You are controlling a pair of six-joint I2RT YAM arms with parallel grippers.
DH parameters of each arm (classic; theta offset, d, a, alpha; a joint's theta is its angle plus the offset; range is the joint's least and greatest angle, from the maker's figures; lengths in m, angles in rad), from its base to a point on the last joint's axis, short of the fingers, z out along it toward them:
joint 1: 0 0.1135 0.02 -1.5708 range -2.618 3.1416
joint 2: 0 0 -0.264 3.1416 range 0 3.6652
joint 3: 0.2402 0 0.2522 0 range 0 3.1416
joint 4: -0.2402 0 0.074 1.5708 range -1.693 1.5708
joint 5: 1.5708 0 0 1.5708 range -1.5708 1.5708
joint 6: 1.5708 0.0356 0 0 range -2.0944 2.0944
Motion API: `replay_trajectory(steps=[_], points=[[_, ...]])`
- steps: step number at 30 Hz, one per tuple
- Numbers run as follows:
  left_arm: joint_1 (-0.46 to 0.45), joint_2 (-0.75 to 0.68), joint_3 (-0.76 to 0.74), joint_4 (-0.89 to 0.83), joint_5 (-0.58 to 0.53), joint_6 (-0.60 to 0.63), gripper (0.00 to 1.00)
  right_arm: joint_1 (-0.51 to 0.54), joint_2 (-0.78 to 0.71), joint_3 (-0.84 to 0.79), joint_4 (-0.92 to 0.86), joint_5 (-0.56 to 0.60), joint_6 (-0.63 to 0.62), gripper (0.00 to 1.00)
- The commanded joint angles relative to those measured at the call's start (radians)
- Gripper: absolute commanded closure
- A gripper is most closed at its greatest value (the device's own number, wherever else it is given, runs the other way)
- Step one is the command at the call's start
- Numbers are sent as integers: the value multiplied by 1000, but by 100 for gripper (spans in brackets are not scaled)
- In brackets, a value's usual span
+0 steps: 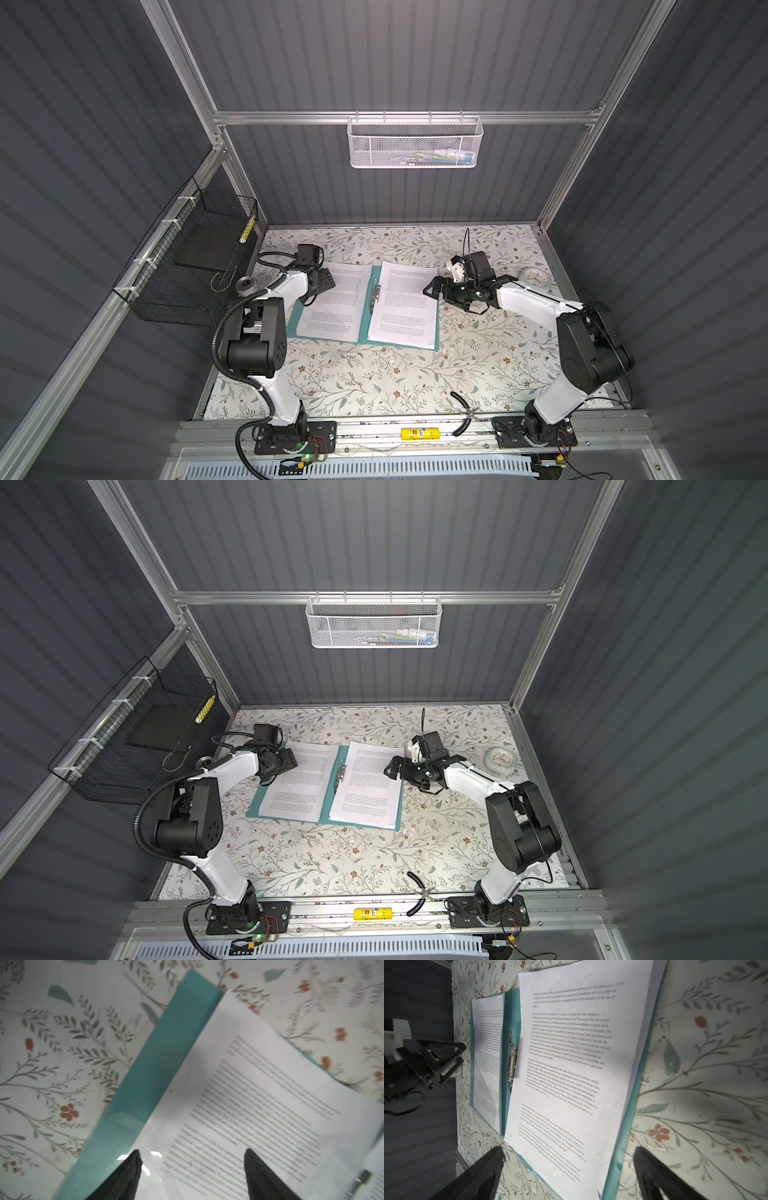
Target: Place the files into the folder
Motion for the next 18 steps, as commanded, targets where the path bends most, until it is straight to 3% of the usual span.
replay_trajectory(steps=[1, 18], points=[[26, 23, 36, -88, -26, 15, 21, -27, -14, -33, 29, -16, 9, 1], [204, 30, -29, -73, 32, 32, 21, -63, -18, -37, 52, -73, -11, 1]])
